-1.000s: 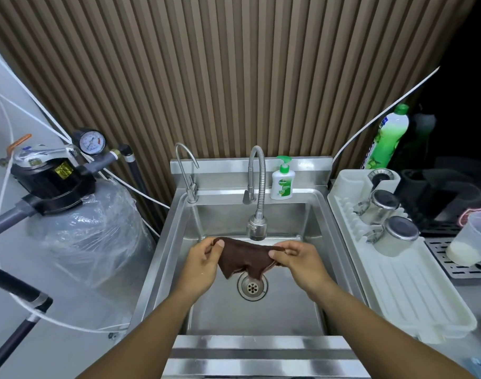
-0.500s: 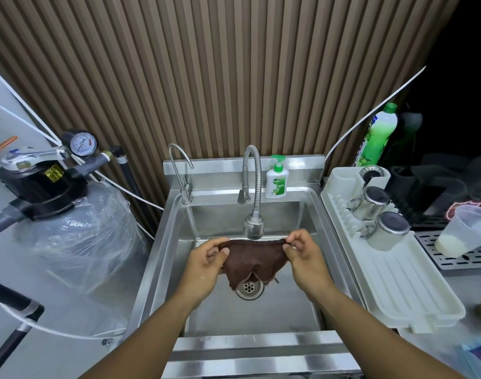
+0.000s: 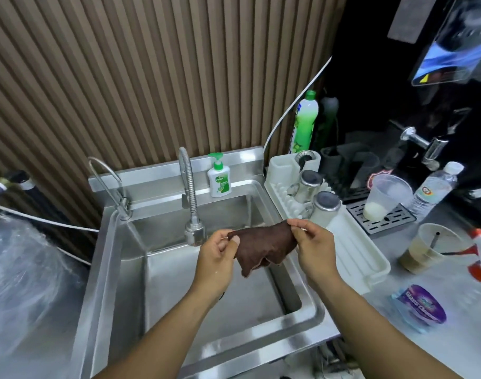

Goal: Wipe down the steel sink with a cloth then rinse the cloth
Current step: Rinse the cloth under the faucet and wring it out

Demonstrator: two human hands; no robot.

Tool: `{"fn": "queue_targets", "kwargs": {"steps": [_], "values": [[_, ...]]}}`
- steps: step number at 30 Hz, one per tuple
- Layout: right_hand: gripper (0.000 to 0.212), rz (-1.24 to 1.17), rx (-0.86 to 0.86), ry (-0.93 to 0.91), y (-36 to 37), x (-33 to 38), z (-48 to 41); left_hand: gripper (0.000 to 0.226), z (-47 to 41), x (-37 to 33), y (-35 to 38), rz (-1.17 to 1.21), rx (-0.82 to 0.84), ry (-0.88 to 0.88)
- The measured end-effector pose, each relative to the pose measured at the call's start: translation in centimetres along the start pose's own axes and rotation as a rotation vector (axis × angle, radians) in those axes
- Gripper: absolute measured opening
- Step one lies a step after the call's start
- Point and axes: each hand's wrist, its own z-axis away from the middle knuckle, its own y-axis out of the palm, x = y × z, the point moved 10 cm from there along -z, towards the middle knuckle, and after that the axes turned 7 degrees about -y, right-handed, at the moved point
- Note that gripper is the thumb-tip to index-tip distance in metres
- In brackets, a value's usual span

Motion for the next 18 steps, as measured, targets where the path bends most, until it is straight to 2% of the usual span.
{"fn": "queue_targets", "kwargs": {"steps": [3,8,12,18], "values": [[0.035,0.055,-0.03,-0.052,-3.1,0.3,-0.9,0.01,-0.7,0.4,4.4,-0.016,0.049,-0.027],[0.055,0.322,-0.032,-0.154,-8.5,1.1,-2.8,0.01,-2.1,1.1,11.8,-0.094,0.143,-0.07],[0.057,0.43,-0.037,-0.085,-12.3,-0.5,-4.0,0.009,-2.8,3.2,15.9,-0.108,0.178,-0.173],[0.055,0.462,-0.037,-0.008,-15.9,-2.5,-6.3,0.009,-3.1,4.6,20.0,-0.095,0.18,-0.261]]}}
